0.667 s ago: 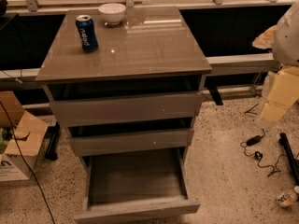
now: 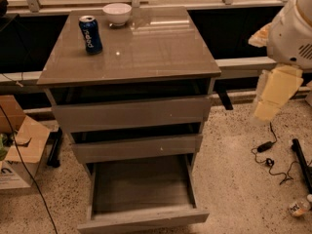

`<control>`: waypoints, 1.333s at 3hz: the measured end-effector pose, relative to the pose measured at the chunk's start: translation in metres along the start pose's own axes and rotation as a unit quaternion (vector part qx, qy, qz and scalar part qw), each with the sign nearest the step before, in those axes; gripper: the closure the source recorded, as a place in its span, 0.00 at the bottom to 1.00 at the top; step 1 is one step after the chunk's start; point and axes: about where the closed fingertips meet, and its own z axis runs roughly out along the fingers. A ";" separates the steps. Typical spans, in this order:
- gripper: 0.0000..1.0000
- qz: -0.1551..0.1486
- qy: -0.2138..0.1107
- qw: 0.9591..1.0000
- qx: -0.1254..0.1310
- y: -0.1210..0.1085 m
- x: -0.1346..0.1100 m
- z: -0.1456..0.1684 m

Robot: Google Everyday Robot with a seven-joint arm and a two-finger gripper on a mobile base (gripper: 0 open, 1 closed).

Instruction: Place pepsi can into bottom drawer

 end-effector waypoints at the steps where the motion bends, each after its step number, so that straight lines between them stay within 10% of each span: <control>1: 0.00 -0.006 -0.040 0.999 0.003 -0.021 -0.033 0.019; 4: 0.00 -0.040 -0.074 0.996 -0.005 -0.076 -0.098 0.066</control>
Offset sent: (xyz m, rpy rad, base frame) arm 0.1085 0.0843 -0.0105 0.1786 -0.0540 0.1009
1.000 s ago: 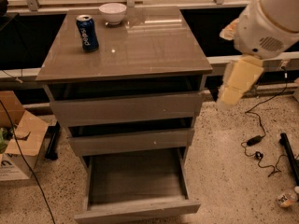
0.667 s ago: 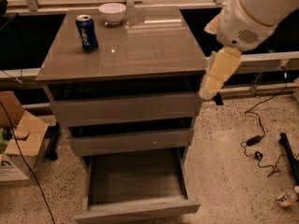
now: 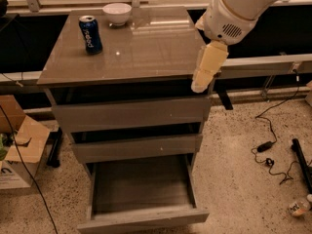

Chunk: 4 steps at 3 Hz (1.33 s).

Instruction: Place pepsi can into bottom drawer

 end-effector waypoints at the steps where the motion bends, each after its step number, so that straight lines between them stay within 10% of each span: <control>1: 0.00 0.005 -0.047 0.998 0.029 -0.019 -0.023 0.016; 4: 0.00 0.004 -0.177 0.984 0.021 -0.101 -0.106 0.101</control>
Offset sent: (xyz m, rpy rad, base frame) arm 0.0964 0.0743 -0.0084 0.3186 -0.1614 0.0068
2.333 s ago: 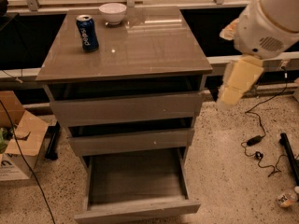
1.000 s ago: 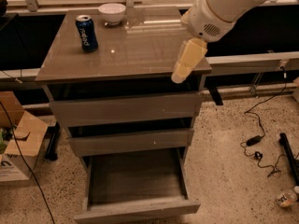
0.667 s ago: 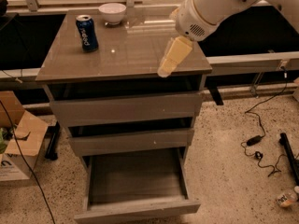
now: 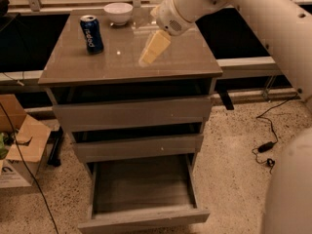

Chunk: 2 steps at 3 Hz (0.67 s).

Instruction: Place pepsi can into bottom drawer

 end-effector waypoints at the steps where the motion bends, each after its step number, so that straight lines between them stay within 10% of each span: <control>1: 0.00 0.003 -0.042 0.999 -0.032 -0.028 -0.014 0.050; 2: 0.00 0.003 -0.071 0.997 -0.041 -0.048 -0.026 0.073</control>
Offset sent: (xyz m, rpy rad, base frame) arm 0.1047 0.0703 -0.0193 0.1695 0.0628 0.1353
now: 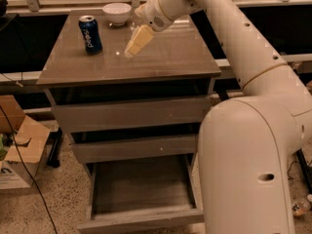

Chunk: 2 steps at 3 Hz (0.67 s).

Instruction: Place pepsi can into bottom drawer

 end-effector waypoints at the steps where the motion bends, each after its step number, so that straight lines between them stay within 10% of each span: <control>1: 0.00 0.002 0.000 1.000 0.002 -0.001 0.000 0.003; 2: 0.00 0.020 -0.004 1.000 0.016 -0.007 0.003 0.031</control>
Offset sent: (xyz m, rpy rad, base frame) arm 0.0275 0.0361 -0.0391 0.0512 0.0054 -0.1119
